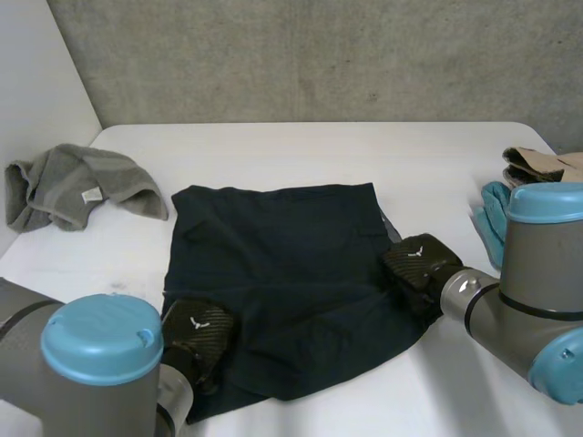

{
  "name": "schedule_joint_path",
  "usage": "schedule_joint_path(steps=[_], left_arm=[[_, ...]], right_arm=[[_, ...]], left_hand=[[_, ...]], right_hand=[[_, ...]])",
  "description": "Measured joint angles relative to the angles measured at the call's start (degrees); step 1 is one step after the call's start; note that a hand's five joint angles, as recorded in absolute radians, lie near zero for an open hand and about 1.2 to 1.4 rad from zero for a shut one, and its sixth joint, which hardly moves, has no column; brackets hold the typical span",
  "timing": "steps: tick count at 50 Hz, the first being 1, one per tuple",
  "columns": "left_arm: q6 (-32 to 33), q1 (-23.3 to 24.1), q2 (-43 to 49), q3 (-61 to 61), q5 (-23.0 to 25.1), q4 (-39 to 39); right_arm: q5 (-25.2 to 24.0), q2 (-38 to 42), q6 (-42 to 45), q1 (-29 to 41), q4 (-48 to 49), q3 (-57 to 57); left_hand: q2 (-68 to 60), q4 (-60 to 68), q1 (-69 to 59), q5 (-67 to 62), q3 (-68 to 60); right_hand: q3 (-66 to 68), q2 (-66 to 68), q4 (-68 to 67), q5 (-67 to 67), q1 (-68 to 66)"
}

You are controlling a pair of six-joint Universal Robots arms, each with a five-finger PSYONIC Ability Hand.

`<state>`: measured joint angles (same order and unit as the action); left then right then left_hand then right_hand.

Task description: Fold the laundry.

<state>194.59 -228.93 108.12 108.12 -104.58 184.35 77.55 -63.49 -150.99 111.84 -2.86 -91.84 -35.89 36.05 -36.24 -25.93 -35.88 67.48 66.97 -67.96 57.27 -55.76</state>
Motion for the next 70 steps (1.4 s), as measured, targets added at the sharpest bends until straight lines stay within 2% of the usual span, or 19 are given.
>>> schedule_joint_path(steps=[7,10,11,17,26,27,30,34,40,44,48,54,61,65,66,67,70], left_arm=[[0.00,0.04,2.29,-1.28,0.00,0.53],[0.02,0.05,2.67,-1.50,-0.04,0.53],[0.07,0.07,2.64,-1.61,-0.14,0.50],[1.60,0.21,-0.04,-2.23,-2.13,0.11],[8.93,0.48,-14.05,-2.49,-5.77,-2.02],[11.02,0.56,-18.89,-2.46,-6.03,-3.11],[12.81,0.67,-24.36,-2.39,-6.02,-5.44],[13.82,0.90,-31.04,-2.18,-5.80,-12.20],[13.62,1.82,-35.86,-1.50,-5.55,-23.47],[13.44,2.58,-36.68,-0.39,-5.48,-27.82],[13.25,3.05,-35.65,1.09,-5.48,-28.48],[13.27,2.13,-28.85,1.58,-5.58,-21.29],[13.87,-2.05,-17.92,-2.68,-5.55,-10.52],[14.13,-4.51,-7.77,-9.64,-5.55,-3.25],[14.13,-4.51,-7.77,-9.64,-5.55,-3.25],[14.23,-5.17,-3.15,-13.34,-5.55,-0.67],[15.16,-5.86,3.36,-19.16,-5.58,1.60]], right_arm=[[-1.21,-0.87,0.03,-0.04,0.72,-1.71],[-1.32,-1.06,0.06,-0.05,0.93,-1.96],[-1.35,-1.14,0.07,-0.05,0.98,-2.00],[-1.38,-2.92,0.92,-0.05,0.53,-1.99],[-0.82,-12.70,9.48,-0.86,-5.75,-1.66],[-0.62,-15.96,12.37,-1.70,-8.48,-1.52],[-0.45,-20.98,16.51,-3.32,-13.43,-1.45],[-0.58,-26.84,21.27,-5.10,-22.27,-1.72],[-1.36,-31.95,26.96,-6.66,-34.41,-3.46],[-2.26,-33.61,29.69,-7.03,-37.84,-4.98],[-3.99,-33.86,31.11,-7.18,-37.64,-6.86],[-5.01,-27.54,29.66,-6.92,-30.25,-7.77],[-2.93,-17.65,25.85,-5.71,-21.90,-3.54],[-0.11,-10.75,23.33,-3.63,-15.92,2.30],[-0.11,-10.75,23.33,-3.63,-15.92,2.30],[1.81,-7.10,22.46,-2.24,-12.21,5.91],[3.73,-2.99,22.18,-0.84,-7.59,9.83]], left_hand=[[-7.36,6.83,-7.12,-6.64,-7.35],[-15.44,15.25,-16.31,-15.08,-15.33],[-27.12,26.98,-27.65,-26.70,-26.89],[-32.28,32.52,-28.73,-30.15,-31.98],[-32.31,32.57,-28.73,-30.15,-32.07],[-32.31,32.58,-28.73,-30.15,-32.07],[-32.31,32.58,-28.73,-30.15,-32.07],[-32.31,32.58,-28.73,-30.15,-32.07],[-32.47,32.59,-28.73,-30.16,-32.16],[-32.53,32.59,-28.73,-30.16,-32.17],[-32.53,32.59,-28.73,-30.65,-32.18],[-32.53,32.59,-28.73,-31.21,-32.18],[-32.53,32.62,-28.73,-31.21,-32.18],[-32.53,32.77,-28.73,-31.21,-32.22],[-32.53,32.77,-28.73,-31.21,-32.22],[-32.53,32.78,-28.73,-31.22,-32.22],[-32.54,32.80,-28.85,-31.61,-32.23]], right_hand=[[0.00,0.00,0.00,0.02,0.00],[0.00,0.00,0.00,0.01,0.00],[0.00,0.00,0.00,0.01,0.00],[0.00,0.00,0.00,0.01,0.00],[0.00,0.00,0.00,0.02,0.00],[0.00,0.00,0.00,0.01,0.00],[0.00,0.00,0.00,0.02,0.00],[0.00,0.00,0.00,0.03,0.00],[0.00,0.00,0.00,0.03,0.00],[0.00,0.00,0.00,0.02,0.00],[0.00,0.00,0.00,0.03,0.00],[0.00,0.00,0.00,0.04,0.00],[0.00,0.00,0.00,0.05,0.00],[0.00,0.00,0.00,0.05,0.00],[0.00,0.00,0.00,0.05,0.00],[0.00,0.00,0.00,0.07,0.00],[0.00,0.00,0.00,0.08,0.00]])
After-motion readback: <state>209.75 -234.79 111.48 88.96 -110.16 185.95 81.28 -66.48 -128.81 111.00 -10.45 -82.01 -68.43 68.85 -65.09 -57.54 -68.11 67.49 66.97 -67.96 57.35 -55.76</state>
